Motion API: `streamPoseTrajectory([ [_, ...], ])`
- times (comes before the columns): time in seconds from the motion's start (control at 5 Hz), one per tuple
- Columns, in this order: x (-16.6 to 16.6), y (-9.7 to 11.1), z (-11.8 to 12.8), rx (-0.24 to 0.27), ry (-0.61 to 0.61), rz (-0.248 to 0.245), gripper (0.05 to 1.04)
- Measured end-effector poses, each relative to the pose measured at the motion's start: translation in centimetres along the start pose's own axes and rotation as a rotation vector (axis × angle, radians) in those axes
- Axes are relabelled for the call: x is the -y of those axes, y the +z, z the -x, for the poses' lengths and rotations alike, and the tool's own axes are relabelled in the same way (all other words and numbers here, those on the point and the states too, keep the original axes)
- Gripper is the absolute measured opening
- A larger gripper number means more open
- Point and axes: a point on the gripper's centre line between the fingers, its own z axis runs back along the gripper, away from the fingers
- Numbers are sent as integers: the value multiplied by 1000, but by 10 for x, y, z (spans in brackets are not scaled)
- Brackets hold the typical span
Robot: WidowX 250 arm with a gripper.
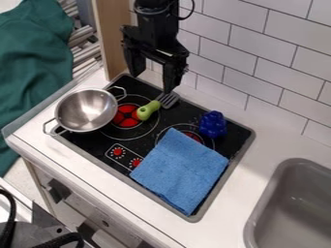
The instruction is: Move the fork above cloth
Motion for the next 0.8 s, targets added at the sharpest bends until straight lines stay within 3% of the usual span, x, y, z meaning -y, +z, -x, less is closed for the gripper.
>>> streamPoseTrajectory([
  [0.2, 1, -11, 5, -31, 0, 9, 1007],
  [0.4, 1, -26, -6, 73, -24, 3, 1007],
  [0.6, -4, -48, -15, 133, 15, -31, 1007],
  [0.8, -8, -71, -23, 103, 14, -32, 1007],
])
